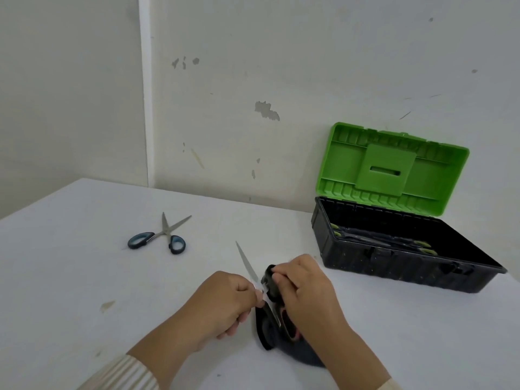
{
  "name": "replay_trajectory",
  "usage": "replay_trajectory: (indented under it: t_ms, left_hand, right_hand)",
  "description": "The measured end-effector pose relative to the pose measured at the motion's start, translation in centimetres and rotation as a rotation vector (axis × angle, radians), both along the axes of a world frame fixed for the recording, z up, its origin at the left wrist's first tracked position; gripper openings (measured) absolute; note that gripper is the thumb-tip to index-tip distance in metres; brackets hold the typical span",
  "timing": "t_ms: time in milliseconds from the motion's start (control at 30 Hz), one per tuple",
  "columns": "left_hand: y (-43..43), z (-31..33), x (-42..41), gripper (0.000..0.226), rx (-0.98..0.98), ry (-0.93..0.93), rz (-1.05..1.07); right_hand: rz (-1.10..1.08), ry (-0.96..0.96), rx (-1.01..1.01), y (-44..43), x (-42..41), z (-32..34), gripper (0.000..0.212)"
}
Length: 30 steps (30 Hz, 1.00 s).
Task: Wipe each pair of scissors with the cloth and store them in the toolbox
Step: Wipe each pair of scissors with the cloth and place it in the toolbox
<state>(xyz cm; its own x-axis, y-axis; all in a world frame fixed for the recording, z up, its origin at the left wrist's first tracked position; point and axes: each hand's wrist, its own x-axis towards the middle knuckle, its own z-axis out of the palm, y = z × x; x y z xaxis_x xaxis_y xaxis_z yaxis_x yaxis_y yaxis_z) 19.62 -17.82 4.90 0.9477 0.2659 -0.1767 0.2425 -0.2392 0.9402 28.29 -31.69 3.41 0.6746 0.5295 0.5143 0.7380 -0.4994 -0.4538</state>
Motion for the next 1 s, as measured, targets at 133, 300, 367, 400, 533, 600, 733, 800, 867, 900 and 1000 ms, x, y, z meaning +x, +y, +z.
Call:
replay_trajectory:
  t_ms: [133,300,367,400,533,600,733,800,867,900,1000]
  left_hand:
    - [-0.1,0.1,0.0,0.042,0.016,-0.017,0.012]
    - [-0.1,0.1,-0.1,0.046,0.081,-0.034,0.006]
    - [-0.1,0.1,0.0,0.048,0.075,-0.027,0.023]
    - [-0.1,0.2,0.0,0.045,0.076,-0.028,0.026]
    - [-0.3,0.3,-0.1,0.036,0.108,-0.043,-0.008]
    - [-0.4,0.4,-0.1,0.036,0.109,-0.054,-0.007]
    - [-0.3,0.7,-0.3,0.042,0.150,-0.068,-0.007]
    - [-0.4,0.7,-0.3,0.047,0.151,-0.066,-0.018]
    - [-0.5,0.7,-0.3,0.045,0.126,-0.061,-0.009]
    - [-0.5,0.7,-0.3,0.042,0.111,-0.062,-0.003]
    - [-0.1,0.8,-0.4,0.036,0.108,-0.062,-0.023]
  right_hand:
    - [0.056,-0.015,0.034,0.3,-0.5,-0.2,0.015]
    - [-0.027,-0.028,0.095,0.1,-0.2,0.0,0.010]
    - [0.029,-0.036,0.062,0.4,-0.9,-0.4,0.016]
    - [0.031,-0.031,0.065,0.5,-0.9,-0.3,0.015]
    - [-0.067,-0.013,0.148,-0.1,-0.3,0.3,0.005]
    - [-0.017,-0.005,0.123,0.1,-1.0,0.2,0.012]
    - [-0.031,0.012,0.114,0.0,-0.5,0.4,0.015]
    - [-0.085,0.018,0.135,-0.3,0.0,0.6,0.015]
    - [-0.035,0.013,0.124,0.0,-0.9,0.3,0.015]
    - [-0.005,0.001,0.115,0.3,-1.3,0.0,0.018]
    - [-0.054,-0.002,0.141,0.2,-0.6,0.1,0.015]
